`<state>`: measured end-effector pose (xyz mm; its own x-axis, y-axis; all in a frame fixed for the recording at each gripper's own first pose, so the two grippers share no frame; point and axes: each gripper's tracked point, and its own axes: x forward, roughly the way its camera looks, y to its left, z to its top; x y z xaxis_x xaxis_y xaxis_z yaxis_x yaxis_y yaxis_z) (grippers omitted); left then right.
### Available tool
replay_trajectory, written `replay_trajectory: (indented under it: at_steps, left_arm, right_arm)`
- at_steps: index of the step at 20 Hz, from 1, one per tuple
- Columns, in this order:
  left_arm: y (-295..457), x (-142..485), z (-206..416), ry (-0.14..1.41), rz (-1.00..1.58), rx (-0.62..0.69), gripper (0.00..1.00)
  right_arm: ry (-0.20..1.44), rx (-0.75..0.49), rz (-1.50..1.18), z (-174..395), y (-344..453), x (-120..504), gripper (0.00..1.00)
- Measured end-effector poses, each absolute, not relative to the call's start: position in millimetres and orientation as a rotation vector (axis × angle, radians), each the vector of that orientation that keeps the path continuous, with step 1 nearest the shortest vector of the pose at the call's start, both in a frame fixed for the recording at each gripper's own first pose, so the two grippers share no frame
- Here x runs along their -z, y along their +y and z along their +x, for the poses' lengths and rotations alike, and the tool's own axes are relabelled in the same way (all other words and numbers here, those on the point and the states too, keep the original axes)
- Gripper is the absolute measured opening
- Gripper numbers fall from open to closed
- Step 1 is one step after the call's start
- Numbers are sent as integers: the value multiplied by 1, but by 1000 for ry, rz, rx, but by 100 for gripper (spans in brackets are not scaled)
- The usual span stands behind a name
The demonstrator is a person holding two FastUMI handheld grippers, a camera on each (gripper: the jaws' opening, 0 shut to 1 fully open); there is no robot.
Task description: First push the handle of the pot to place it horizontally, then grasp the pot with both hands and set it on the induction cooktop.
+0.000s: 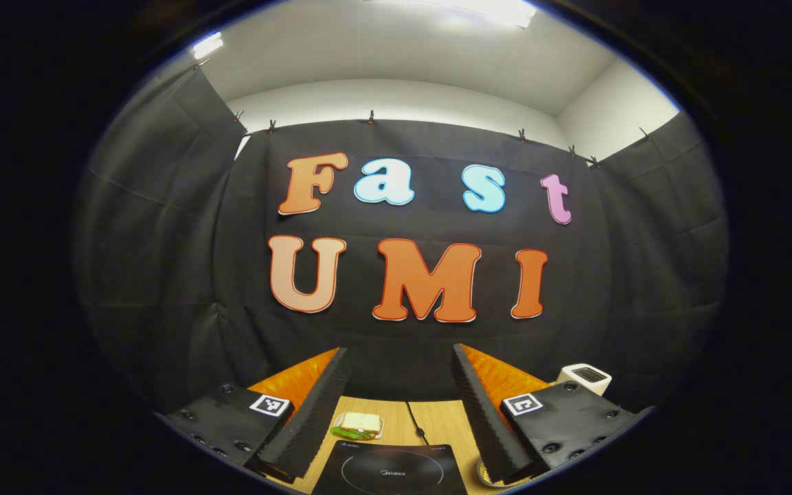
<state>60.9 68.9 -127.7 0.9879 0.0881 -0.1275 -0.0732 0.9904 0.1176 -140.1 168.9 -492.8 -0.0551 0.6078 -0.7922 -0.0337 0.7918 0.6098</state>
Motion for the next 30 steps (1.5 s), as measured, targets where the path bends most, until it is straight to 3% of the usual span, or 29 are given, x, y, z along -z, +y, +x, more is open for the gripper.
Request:
replay_trajectory:
  at_steps: [19,30]
  left_arm:
    - [53,159,85,165,72,-72,97]
    - [89,176,77,198,54,-134,97]
  right_arm:
    - [1505,-440,322,-107,87,524,0]
    - [1439,-139,153,-68,9,562,0]
